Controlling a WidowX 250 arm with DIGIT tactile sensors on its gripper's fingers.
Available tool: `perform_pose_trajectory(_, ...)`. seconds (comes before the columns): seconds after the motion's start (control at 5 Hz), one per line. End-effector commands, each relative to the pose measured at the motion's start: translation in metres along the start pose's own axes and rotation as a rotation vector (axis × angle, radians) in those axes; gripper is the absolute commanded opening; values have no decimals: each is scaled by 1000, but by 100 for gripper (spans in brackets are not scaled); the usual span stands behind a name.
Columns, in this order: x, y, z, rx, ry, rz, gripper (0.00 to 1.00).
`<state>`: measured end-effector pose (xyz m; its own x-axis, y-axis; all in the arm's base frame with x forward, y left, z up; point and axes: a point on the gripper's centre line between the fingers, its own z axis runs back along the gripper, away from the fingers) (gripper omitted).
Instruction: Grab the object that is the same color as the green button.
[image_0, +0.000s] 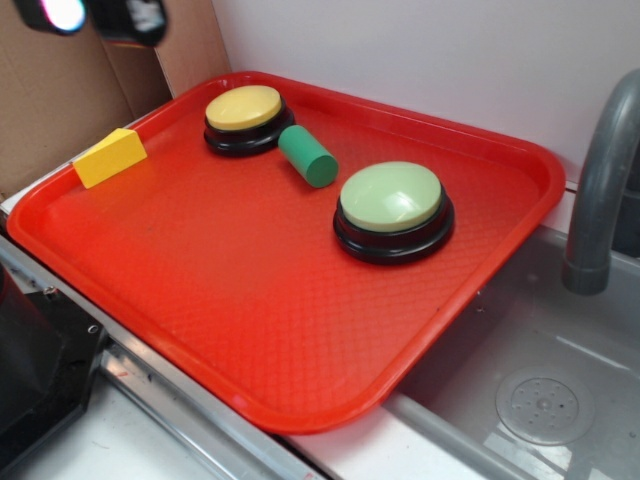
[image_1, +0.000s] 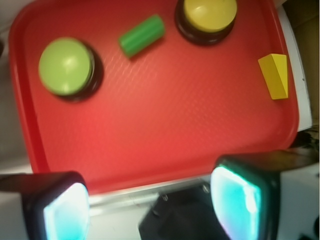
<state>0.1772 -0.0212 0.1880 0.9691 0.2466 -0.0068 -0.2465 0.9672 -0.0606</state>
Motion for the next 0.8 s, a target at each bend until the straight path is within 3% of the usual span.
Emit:
perform_pose_trajectory(0.0, 69, 4, -35, -50, -139, 286, 100)
perform_pose_trajectory(0.6, 123, -5, -110, 13, -243, 551, 100)
